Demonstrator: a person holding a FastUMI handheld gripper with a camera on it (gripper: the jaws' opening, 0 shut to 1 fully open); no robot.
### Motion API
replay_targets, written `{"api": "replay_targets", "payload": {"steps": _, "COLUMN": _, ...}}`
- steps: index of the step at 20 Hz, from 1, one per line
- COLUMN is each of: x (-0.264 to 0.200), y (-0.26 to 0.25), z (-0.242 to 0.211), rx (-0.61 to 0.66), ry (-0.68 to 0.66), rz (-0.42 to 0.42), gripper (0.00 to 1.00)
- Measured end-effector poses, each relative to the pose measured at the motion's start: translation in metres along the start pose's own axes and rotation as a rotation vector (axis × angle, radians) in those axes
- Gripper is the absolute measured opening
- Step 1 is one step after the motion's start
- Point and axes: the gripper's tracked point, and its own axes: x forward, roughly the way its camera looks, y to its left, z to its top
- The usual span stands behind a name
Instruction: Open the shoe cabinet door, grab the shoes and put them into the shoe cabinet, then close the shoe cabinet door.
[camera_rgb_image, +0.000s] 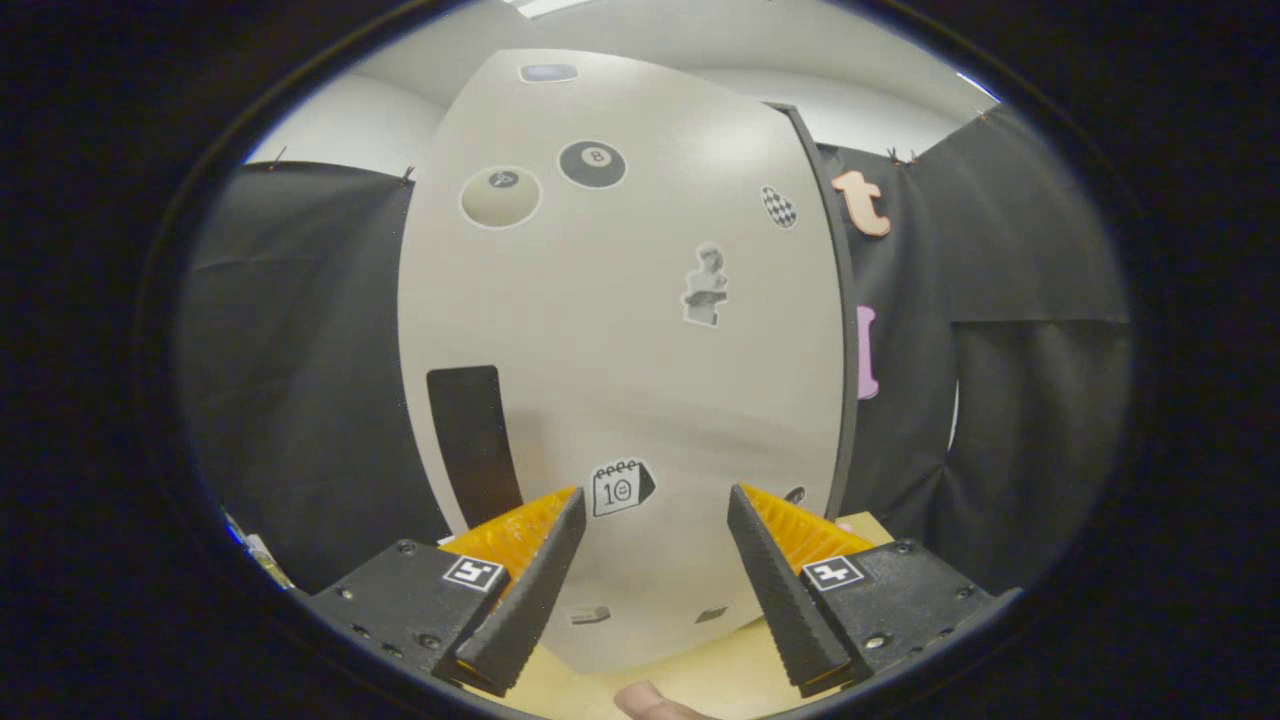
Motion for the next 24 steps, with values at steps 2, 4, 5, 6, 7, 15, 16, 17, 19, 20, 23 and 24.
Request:
{"api": "replay_targets", "payload": {"steps": 2, "x": 0.000, "y": 0.014, "z": -0.007, "rx": 0.020, "ry": 0.012, "rz": 0.020, "gripper": 0.94}}
{"api": "replay_targets", "payload": {"steps": 4, "x": -0.006, "y": 0.019, "z": -0.011, "rx": 0.032, "ry": 0.003, "rz": 0.016, "gripper": 0.95}}
{"api": "replay_targets", "payload": {"steps": 5, "x": -0.010, "y": 0.020, "z": -0.012, "rx": 0.036, "ry": 0.001, "rz": 0.017, "gripper": 0.95}}
{"api": "replay_targets", "payload": {"steps": 6, "x": -0.013, "y": 0.019, "z": -0.013, "rx": 0.040, "ry": -0.003, "rz": 0.026, "gripper": 0.96}}
{"api": "replay_targets", "payload": {"steps": 7, "x": -0.018, "y": 0.019, "z": -0.013, "rx": 0.045, "ry": -0.009, "rz": 0.039, "gripper": 0.96}}
{"api": "replay_targets", "payload": {"steps": 15, "x": -0.087, "y": -0.003, "z": -0.028, "rx": 0.002, "ry": -0.071, "rz": 0.021, "gripper": 0.96}}
{"api": "replay_targets", "payload": {"steps": 16, "x": -0.096, "y": 0.002, "z": -0.032, "rx": 0.014, "ry": -0.073, "rz": 0.040, "gripper": 0.96}}
{"api": "replay_targets", "payload": {"steps": 17, "x": -0.107, "y": 0.006, "z": -0.037, "rx": 0.028, "ry": -0.073, "rz": 0.065, "gripper": 0.96}}
{"api": "replay_targets", "payload": {"steps": 19, "x": -0.129, "y": 0.006, "z": -0.043, "rx": 0.055, "ry": -0.088, "rz": 0.075, "gripper": 0.96}}
{"api": "replay_targets", "payload": {"steps": 20, "x": -0.140, "y": 0.000, "z": -0.046, "rx": 0.066, "ry": -0.098, "rz": 0.057, "gripper": 0.96}}
{"api": "replay_targets", "payload": {"steps": 23, "x": -0.174, "y": -0.018, "z": -0.061, "rx": 0.051, "ry": -0.108, "rz": -0.017, "gripper": 0.96}}
{"api": "replay_targets", "payload": {"steps": 24, "x": -0.181, "y": -0.020, "z": -0.062, "rx": 0.043, "ry": -0.130, "rz": -0.021, "gripper": 0.96}}
